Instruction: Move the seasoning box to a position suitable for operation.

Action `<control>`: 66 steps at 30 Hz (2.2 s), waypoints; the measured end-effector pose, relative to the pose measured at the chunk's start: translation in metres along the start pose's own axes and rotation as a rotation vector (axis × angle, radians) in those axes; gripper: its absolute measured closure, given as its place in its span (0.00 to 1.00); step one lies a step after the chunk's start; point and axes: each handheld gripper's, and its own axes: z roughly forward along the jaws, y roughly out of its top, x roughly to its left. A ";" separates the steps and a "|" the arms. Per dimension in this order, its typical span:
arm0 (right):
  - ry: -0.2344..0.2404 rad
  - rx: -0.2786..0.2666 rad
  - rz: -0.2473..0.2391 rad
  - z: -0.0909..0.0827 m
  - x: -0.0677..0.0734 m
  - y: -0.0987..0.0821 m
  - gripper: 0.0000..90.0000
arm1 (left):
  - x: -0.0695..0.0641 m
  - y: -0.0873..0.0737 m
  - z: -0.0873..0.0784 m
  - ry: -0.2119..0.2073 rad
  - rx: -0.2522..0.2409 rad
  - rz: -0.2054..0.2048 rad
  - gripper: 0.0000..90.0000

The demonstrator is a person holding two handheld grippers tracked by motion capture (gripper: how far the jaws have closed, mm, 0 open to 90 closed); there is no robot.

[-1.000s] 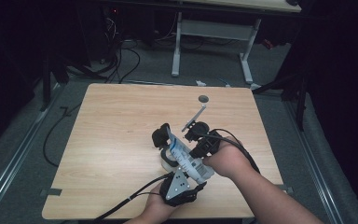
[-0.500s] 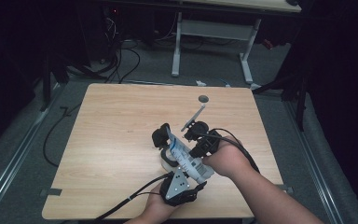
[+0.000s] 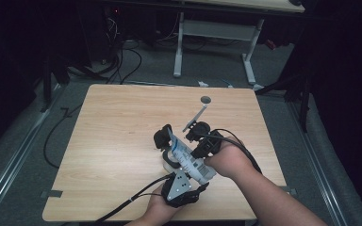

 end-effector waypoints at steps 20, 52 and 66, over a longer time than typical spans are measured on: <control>-0.006 -0.001 -0.004 -0.002 -0.002 0.002 1.00 | 0.002 0.003 0.001 0.001 -0.010 0.000 0.58; -0.005 -0.002 -0.012 -0.002 -0.003 0.005 1.00 | 0.003 0.006 0.001 0.005 -0.013 0.001 0.58; -0.011 -0.005 -0.016 -0.004 -0.004 0.006 1.00 | 0.004 0.008 0.003 0.007 -0.022 -0.003 0.58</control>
